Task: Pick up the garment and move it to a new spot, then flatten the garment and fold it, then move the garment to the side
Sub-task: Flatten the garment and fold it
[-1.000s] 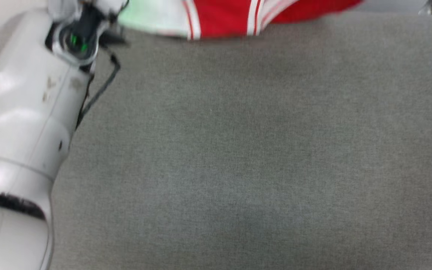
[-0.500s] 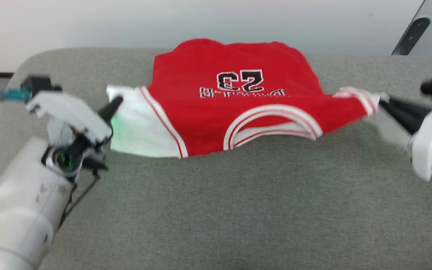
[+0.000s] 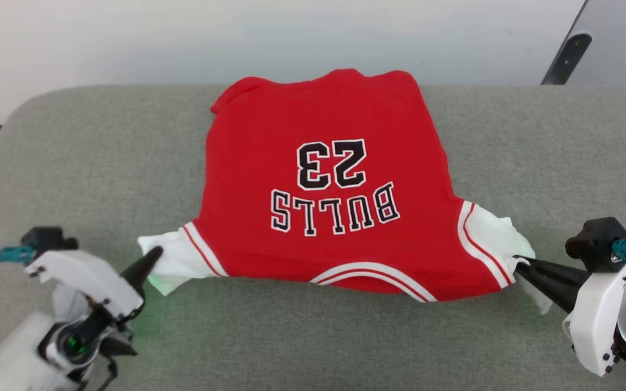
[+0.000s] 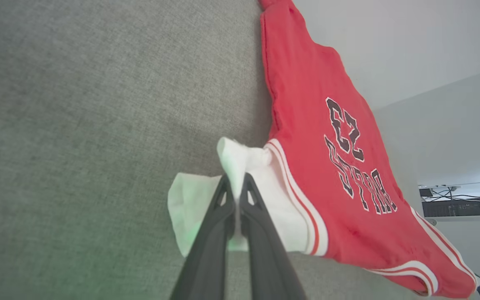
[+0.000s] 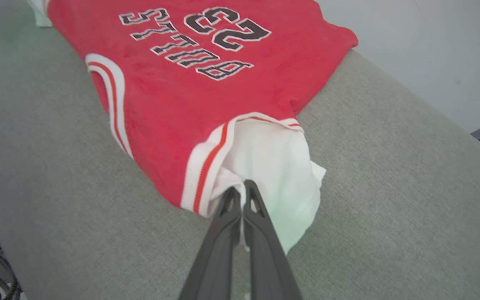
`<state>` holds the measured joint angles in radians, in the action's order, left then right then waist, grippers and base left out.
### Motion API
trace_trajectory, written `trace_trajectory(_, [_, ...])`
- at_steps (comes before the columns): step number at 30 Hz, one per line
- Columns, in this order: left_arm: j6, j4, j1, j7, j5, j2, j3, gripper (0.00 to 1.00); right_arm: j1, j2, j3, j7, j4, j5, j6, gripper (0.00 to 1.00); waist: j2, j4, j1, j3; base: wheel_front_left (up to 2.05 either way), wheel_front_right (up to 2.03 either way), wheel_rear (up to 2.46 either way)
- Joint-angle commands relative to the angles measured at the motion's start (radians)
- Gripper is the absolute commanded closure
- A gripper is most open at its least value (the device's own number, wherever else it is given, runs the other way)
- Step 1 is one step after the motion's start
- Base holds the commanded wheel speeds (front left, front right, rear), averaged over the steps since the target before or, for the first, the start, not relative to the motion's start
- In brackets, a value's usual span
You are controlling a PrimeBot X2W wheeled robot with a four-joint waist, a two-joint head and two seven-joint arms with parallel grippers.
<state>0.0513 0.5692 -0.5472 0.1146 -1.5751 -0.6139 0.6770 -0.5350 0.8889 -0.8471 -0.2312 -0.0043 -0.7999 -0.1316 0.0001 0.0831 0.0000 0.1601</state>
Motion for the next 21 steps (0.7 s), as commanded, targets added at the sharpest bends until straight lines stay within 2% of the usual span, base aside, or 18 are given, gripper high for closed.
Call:
trace_trajectory(1, [-0.026,-0.09,0.059,-0.016,-0.016,-0.047,-0.021,1.0,0.059,-0.014,0.079,-0.036,-0.05,0.037,0.002,1.0,-0.0001,-0.012,0.0,0.024,0.0,0.0,0.0])
trace_trajectory(2, [-0.044,-0.139,0.093,-0.024,-0.023,-0.07,-0.026,1.0,0.098,-0.019,0.117,-0.057,-0.072,0.051,0.002,1.0,-0.0001,-0.014,0.0,0.023,0.0,0.0,0.0])
trace_trajectory(3, [-0.044,-0.139,0.093,-0.024,-0.023,-0.07,-0.026,1.0,0.098,-0.019,0.117,-0.057,-0.072,0.051,0.002,1.0,-0.0001,-0.014,0.0,0.023,0.0,0.0,0.0])
trace_trajectory(9, [-0.161,-0.45,0.294,-0.073,-0.058,-0.216,-0.064,1.0,0.32,-0.055,0.313,-0.194,-0.235,0.134,0.002,1.0,-0.0001,-0.027,0.0,0.008,0.0,0.0,0.0])
trace_trajectory(14, [-0.254,-0.685,0.426,-0.129,-0.091,-0.324,-0.115,1.0,0.482,-0.108,0.428,-0.305,-0.379,0.19,0.002,1.0,-0.0001,-0.035,0.0,0.009,0.0,0.0,0.0])
trace_trajectory(17, [-0.289,-0.772,0.479,-0.148,-0.106,-0.364,-0.131,1.0,0.552,-0.142,0.47,-0.362,-0.443,0.216,0.002,1.0,-0.0001,-0.037,0.0,0.017,0.0,0.0,0.0])
trace_trajectory(19, [-0.303,-0.79,0.499,-0.155,-0.112,-0.372,-0.134,1.0,0.579,-0.157,0.478,-0.387,-0.464,0.229,0.002,1.0,-0.0001,-0.039,0.0,0.022,0.0,0.0,0.0])
trace_trajectory(21, [-0.305,-0.789,0.508,-0.16,-0.119,-0.353,-0.128,1.0,0.591,-0.165,0.475,-0.402,-0.465,0.234,0.002,1.0,-0.0001,-0.039,0.0,0.025,0.0,0.0,0.0])
